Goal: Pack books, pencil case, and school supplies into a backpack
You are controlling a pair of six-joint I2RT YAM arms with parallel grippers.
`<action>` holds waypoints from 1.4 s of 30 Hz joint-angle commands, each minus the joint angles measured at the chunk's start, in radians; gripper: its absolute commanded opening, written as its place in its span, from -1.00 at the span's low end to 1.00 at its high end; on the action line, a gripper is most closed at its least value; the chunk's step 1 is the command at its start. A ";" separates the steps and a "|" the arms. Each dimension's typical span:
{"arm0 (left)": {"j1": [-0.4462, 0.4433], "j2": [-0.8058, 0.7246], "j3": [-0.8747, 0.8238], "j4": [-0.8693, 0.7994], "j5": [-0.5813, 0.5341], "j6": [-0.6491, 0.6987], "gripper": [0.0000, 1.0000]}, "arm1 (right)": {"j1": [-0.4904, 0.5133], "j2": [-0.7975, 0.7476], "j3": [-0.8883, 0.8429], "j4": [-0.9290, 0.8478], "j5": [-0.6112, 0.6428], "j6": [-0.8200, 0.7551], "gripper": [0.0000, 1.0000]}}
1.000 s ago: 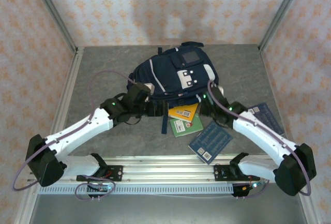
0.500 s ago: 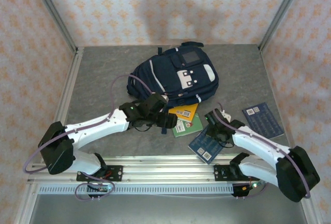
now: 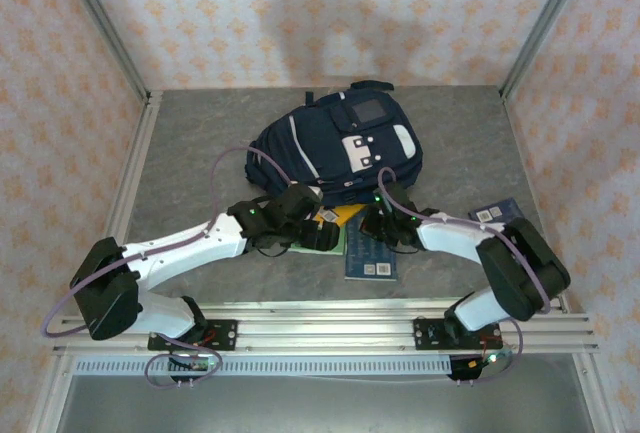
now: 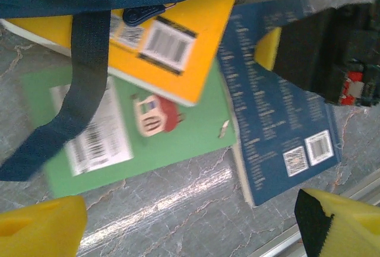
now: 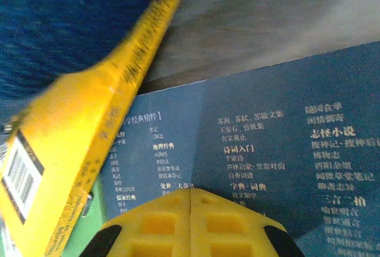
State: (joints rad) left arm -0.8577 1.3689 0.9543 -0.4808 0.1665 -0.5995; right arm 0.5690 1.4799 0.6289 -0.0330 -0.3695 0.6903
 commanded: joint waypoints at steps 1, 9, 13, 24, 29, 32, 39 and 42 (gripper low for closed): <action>-0.007 0.042 -0.009 0.032 -0.007 0.016 0.82 | 0.008 -0.060 0.031 -0.103 -0.023 -0.073 -0.44; -0.008 0.238 0.005 0.179 0.146 -0.018 0.56 | -0.078 -0.325 -0.067 -0.332 0.162 -0.135 0.20; -0.010 0.319 0.016 0.249 0.210 -0.045 0.30 | -0.160 -0.339 -0.126 -0.344 0.100 -0.164 0.20; -0.011 0.364 0.010 0.248 0.188 -0.043 0.18 | -0.187 -0.194 -0.146 -0.226 -0.081 -0.156 0.22; -0.009 0.368 0.001 0.245 0.178 -0.037 0.15 | -0.186 -0.113 -0.169 -0.083 -0.262 -0.141 0.20; -0.011 0.375 0.004 0.234 0.170 -0.028 0.11 | -0.184 -0.173 -0.185 -0.035 -0.324 -0.131 0.18; -0.011 0.383 0.014 0.213 0.154 -0.008 0.07 | -0.167 -0.267 -0.183 -0.056 -0.372 -0.129 0.17; -0.011 0.384 0.016 0.210 0.148 -0.004 0.07 | -0.163 -0.243 -0.184 -0.048 -0.382 -0.127 0.17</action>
State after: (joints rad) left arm -0.8577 1.7103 0.9661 -0.2543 0.3485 -0.6270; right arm 0.3508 1.2034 0.4599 -0.2333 -0.5011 0.5411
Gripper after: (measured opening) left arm 0.534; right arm 0.585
